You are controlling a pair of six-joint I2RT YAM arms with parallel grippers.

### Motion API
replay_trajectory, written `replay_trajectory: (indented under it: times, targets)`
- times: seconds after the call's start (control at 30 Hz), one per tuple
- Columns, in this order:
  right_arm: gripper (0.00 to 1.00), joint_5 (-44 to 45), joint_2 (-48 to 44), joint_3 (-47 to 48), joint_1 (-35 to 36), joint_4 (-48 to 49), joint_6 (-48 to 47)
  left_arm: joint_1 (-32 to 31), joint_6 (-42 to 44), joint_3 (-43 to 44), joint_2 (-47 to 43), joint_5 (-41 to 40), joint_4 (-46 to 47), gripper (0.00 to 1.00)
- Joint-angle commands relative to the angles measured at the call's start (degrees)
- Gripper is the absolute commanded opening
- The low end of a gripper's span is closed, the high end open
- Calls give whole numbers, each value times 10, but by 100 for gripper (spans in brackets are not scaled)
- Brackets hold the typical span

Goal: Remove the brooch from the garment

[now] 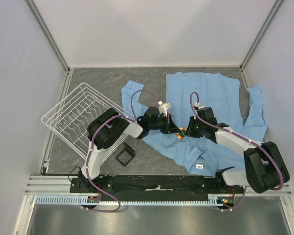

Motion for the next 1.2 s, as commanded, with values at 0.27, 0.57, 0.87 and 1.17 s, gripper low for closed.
replay_trajectory:
  times: [0.27,0.57,0.87,1.17]
  targets:
    - [10,-17,22,3,-2,41,-6,-4,-1,13,18,15,-8,2]
    - [0,8,40,-3,1,29,2,-4,0,14,18,20,-5,2]
    - [0,13,67,6,36,-1,2,-4,1,16,19,21,-6,2]
    - [0,1,27,12,49,-25,1,-4,3,17,18,21,-11,2]
